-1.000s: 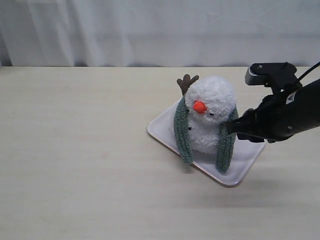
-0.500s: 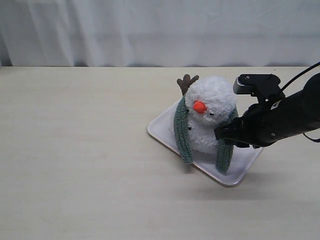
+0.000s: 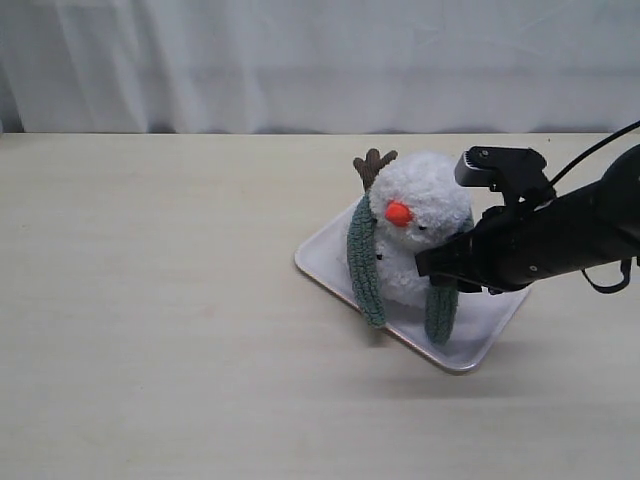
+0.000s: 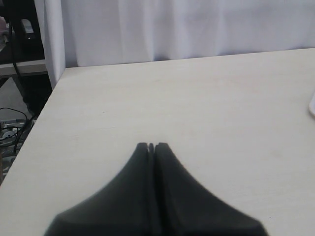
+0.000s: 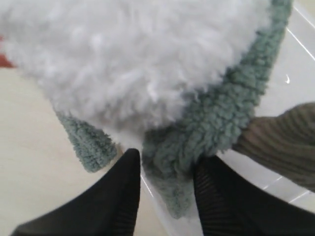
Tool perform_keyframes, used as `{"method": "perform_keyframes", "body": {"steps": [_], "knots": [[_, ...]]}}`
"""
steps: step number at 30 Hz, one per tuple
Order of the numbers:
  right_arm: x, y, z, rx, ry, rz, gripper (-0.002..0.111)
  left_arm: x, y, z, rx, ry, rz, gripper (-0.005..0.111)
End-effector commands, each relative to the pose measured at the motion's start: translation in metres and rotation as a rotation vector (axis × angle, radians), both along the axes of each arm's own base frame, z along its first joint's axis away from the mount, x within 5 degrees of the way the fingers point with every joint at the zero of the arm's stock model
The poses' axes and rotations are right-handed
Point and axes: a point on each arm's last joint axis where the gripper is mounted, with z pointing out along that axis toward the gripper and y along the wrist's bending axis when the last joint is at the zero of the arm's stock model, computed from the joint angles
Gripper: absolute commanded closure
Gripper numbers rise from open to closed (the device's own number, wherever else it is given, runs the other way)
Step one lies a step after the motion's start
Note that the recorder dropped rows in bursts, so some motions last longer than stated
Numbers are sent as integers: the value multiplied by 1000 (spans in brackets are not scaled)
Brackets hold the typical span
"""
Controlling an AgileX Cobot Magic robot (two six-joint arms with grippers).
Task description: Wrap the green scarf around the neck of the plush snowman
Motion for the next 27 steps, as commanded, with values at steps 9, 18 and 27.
{"method": "perform_keyframes", "body": {"steps": [9, 18, 27], "knots": [[0, 7, 2, 82, -22, 50, 73, 0, -1, 0, 0, -12, -9, 107], [-4, 6, -2, 76, -8, 43, 92, 0, -1, 0, 0, -12, -9, 107], [-9, 3, -9, 61, -4, 35, 104, 0, -1, 0, 0, -12, -9, 107]]}}
